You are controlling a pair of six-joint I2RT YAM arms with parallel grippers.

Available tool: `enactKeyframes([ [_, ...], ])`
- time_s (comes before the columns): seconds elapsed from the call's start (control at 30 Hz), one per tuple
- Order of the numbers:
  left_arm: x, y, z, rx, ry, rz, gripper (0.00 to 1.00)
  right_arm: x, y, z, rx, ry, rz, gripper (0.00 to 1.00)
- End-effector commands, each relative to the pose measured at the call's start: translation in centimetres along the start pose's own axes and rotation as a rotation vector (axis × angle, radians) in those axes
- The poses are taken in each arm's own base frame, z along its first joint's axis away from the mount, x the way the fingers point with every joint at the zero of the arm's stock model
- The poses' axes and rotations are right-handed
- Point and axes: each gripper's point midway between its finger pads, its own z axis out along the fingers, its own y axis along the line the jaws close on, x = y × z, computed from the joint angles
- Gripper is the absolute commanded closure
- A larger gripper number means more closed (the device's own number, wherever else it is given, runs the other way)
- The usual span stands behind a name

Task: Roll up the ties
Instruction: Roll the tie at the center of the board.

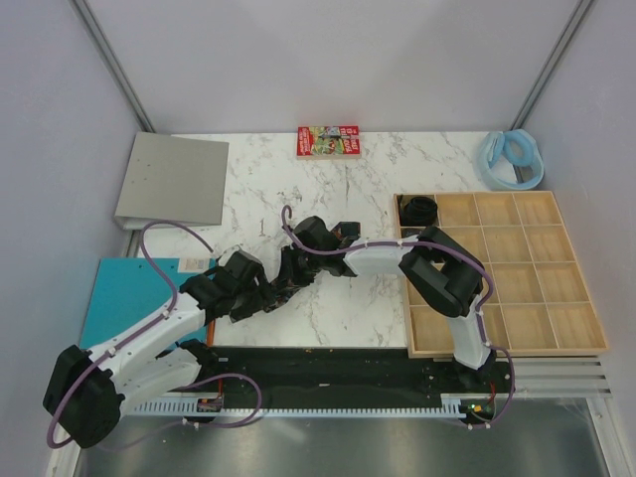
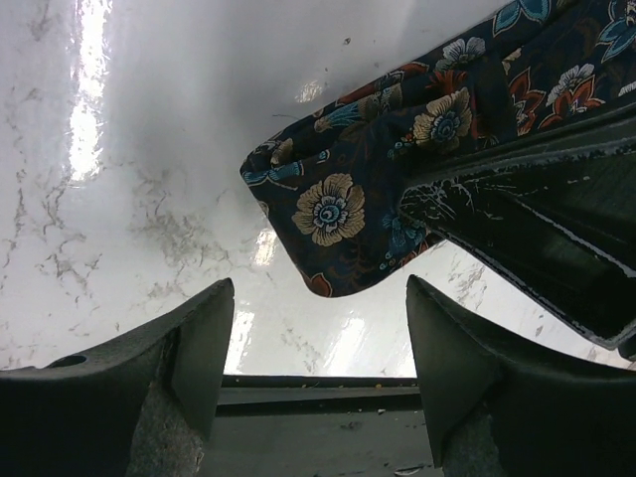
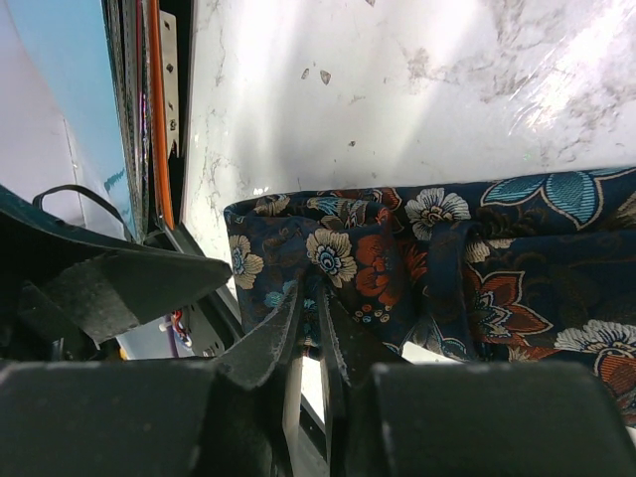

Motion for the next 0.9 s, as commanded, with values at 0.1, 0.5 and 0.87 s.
enactKeyframes([
  [0.1,-0.8,-1.4,1.4,0.051,-0.035,-0.07,0.24,1.4,-4.3,0.1,0.127,0.025,0.03,0.82],
  [0.5,0.5,0.4,3.7,0.006,-0.012,-0.08,0.26,1.6,-4.8,0.5,0.129,0.039,0.037,0.82],
  [0.87,0.1,0.0,3.6,0.013,-0.013,-0.044,0.38,1.8,-4.9,0.6,0.13,0.041,0.046,0.83],
])
